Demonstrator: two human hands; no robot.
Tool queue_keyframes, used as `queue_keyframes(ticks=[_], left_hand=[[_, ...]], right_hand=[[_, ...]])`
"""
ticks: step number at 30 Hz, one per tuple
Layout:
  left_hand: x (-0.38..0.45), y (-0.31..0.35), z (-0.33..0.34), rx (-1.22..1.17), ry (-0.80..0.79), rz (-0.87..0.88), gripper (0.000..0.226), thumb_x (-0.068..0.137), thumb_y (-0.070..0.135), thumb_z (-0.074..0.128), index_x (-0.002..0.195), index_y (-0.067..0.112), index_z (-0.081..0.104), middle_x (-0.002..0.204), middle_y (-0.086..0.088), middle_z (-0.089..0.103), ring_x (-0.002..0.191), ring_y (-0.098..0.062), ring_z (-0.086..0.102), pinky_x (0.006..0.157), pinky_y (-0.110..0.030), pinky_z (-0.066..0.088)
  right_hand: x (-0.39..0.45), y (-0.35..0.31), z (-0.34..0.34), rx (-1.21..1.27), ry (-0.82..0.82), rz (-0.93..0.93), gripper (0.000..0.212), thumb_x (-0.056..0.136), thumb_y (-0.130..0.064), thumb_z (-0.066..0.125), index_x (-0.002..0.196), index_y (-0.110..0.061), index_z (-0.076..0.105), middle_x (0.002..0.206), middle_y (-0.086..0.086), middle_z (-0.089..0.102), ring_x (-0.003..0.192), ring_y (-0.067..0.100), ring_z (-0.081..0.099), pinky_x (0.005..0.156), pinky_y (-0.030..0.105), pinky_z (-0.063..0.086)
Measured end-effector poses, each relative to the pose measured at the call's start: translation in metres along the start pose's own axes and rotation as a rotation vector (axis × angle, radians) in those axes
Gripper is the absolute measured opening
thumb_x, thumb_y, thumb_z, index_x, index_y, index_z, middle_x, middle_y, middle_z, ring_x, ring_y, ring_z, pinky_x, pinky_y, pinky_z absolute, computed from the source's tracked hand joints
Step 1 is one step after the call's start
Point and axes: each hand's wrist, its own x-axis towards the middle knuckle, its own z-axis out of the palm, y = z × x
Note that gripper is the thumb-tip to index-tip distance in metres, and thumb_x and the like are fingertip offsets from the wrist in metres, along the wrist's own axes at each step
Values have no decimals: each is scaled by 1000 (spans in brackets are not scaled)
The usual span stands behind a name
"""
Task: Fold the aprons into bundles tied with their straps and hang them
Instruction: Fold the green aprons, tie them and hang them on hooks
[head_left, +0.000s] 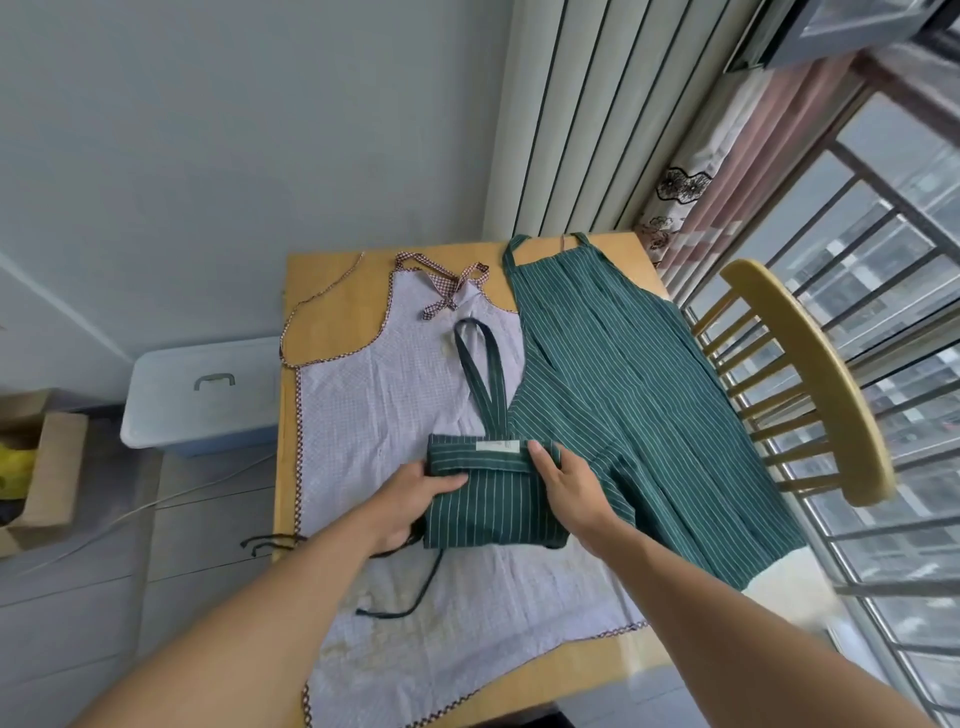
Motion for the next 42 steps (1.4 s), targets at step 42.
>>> queue_keyframes(ticks=[42], left_hand=[[62, -17, -20, 460, 498, -112, 15, 88, 28, 78, 96, 20, 68, 95, 4, 74, 89, -17, 70, 85, -35, 57]], right_hand=[[44, 65, 38, -118, -8, 294, 41, 95, -40, 69, 123, -20, 47, 100, -11, 65, 90, 10, 67, 80, 31, 57]])
